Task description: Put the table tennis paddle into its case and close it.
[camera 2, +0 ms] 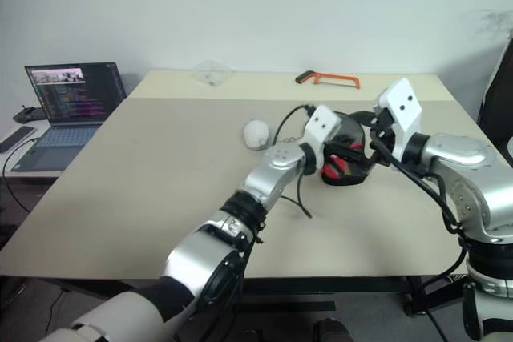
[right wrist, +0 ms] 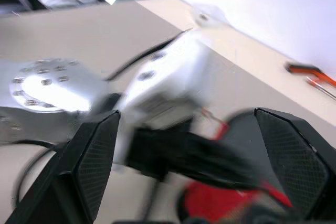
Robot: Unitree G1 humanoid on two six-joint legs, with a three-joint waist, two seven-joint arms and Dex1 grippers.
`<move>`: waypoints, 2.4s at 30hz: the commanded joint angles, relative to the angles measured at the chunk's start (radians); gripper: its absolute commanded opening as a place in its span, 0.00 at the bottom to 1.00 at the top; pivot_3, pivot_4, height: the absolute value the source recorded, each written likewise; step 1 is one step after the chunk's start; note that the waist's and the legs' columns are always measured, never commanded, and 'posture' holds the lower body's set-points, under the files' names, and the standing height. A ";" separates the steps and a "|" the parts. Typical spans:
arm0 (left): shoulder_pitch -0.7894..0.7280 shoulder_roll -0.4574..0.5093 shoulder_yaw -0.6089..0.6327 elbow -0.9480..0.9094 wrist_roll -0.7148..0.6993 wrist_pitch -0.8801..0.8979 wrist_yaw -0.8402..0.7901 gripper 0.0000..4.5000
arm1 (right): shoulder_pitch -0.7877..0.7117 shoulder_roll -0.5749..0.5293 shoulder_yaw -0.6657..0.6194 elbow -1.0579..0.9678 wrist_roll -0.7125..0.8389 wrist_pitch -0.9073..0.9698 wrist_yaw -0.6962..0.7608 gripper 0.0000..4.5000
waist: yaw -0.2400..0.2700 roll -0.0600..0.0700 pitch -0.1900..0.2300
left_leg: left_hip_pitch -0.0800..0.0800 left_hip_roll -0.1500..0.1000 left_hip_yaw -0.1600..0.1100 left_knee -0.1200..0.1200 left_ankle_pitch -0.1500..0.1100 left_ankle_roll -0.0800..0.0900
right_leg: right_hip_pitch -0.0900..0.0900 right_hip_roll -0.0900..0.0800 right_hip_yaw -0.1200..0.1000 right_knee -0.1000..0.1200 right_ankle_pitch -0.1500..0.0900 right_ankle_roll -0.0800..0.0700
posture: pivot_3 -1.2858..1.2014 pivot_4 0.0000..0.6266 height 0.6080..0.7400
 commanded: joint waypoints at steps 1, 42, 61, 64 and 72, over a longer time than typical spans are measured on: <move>0.009 0.127 0.030 -0.163 -0.025 0.061 -0.104 0.00 | -0.026 0.027 -0.075 0.002 0.057 0.064 -0.053 1.00 | -0.004 0.000 0.000 | 0.000 0.000 0.000 0.000 0.000 0.000 | 0.000 0.000 0.000 0.000 0.000 0.000 | 0.52 0.24 1.00; 0.408 0.842 0.190 -0.905 -0.355 0.535 -0.498 0.99 | -0.140 0.425 -0.405 0.845 0.116 0.176 -0.497 1.00 | -0.026 0.002 -0.001 | 0.000 0.000 -0.002 -0.002 0.000 0.000 | -0.001 -0.001 0.002 0.001 0.001 -0.003 | 0.52 0.24 1.00; 0.400 0.830 0.167 -0.890 -0.343 0.514 -0.487 1.00 | -0.161 0.557 -0.486 0.861 0.177 0.173 -0.582 0.79 | -0.026 0.002 -0.001 | 0.000 0.000 -0.002 -0.002 0.000 0.000 | -0.001 -0.001 0.002 0.001 0.001 -0.003 | 0.52 0.24 1.00; 0.391 0.831 0.164 -0.883 -0.344 0.508 -0.487 1.00 | -0.157 0.561 -0.485 0.894 0.166 0.144 -0.586 0.55 | -0.026 0.002 -0.001 | 0.000 0.000 -0.002 -0.002 0.000 0.000 | -0.001 -0.001 0.002 0.001 0.001 -0.003 | 0.52 0.24 1.00; 0.381 0.829 0.160 -0.858 -0.336 0.492 -0.482 1.00 | -0.129 0.556 -0.460 0.943 0.149 0.110 -0.589 0.01 | -0.027 0.001 -0.002 | 0.003 0.000 -0.002 -0.001 0.000 0.000 | 0.002 -0.001 0.002 0.000 0.001 -0.003 | 0.52 0.24 1.00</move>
